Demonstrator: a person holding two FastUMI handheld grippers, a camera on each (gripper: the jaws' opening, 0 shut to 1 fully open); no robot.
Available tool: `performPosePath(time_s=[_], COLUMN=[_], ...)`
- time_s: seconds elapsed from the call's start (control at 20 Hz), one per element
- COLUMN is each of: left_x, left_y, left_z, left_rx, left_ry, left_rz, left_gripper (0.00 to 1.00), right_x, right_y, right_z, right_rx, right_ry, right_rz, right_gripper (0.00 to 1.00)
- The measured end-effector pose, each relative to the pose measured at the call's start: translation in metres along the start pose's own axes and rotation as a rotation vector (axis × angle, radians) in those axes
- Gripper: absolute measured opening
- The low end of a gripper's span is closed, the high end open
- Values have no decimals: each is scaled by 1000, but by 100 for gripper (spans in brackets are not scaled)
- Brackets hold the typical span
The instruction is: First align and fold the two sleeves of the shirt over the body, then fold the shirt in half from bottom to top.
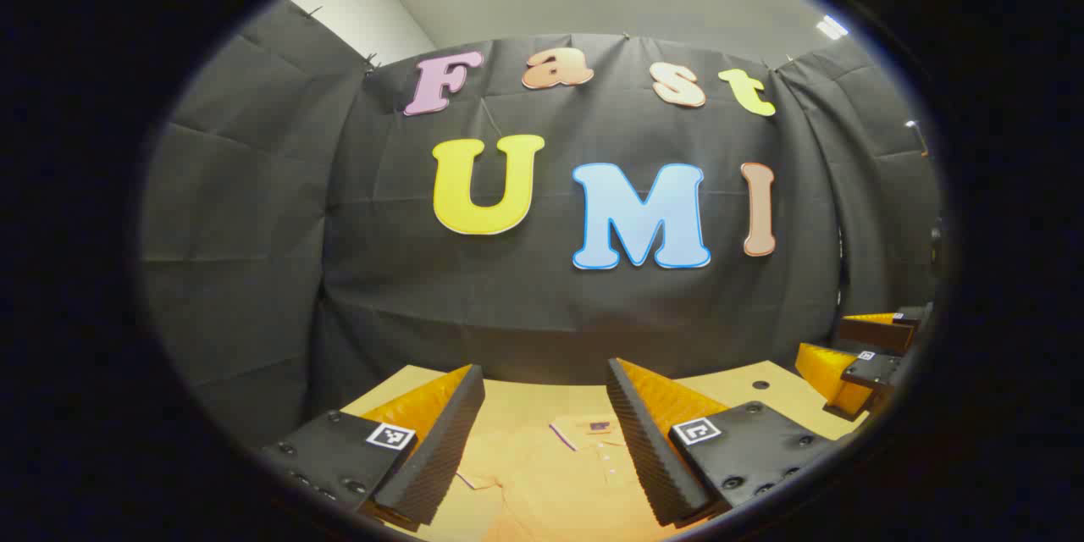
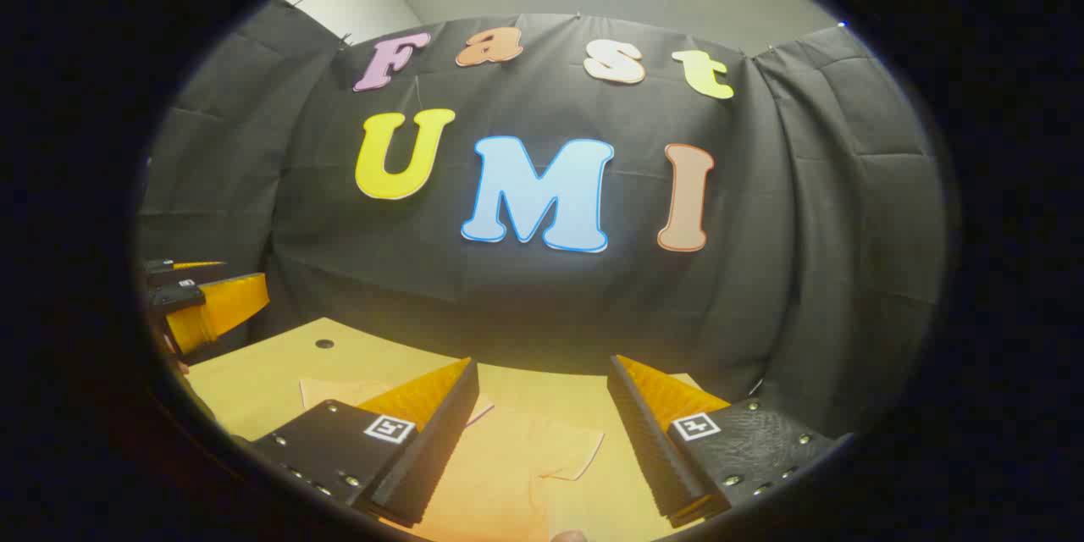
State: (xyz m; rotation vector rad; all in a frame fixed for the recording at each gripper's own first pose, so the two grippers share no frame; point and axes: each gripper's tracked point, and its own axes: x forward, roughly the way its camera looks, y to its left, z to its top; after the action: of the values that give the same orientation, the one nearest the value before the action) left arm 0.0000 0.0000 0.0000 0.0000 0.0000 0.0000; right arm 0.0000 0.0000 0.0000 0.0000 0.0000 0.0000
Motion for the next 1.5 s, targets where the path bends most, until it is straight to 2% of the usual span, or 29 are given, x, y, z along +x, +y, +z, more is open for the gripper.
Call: performPosePath(time_s=[0.85, 1.05, 1.2, 1.5], left_x=[-3, -1, 0, 1], left_y=[3, 2, 2, 6], left_z=[0, -1, -7, -21], left_rx=[14, 14, 15, 20], left_ry=[-9, -6, 6, 46], left_rz=[4, 1, -1, 13], left_gripper=[96, 93, 94, 96], right_x=[0, 7, 22, 67], right_y=[2, -2, -6, -25], right_z=[-3, -11, -30, -100], right_rx=[7, 12, 35, 102], right_ry=[8, 26, 67, 240], right_rz=[5, -2, 0, -34], right_gripper=[95, 95, 95, 95])
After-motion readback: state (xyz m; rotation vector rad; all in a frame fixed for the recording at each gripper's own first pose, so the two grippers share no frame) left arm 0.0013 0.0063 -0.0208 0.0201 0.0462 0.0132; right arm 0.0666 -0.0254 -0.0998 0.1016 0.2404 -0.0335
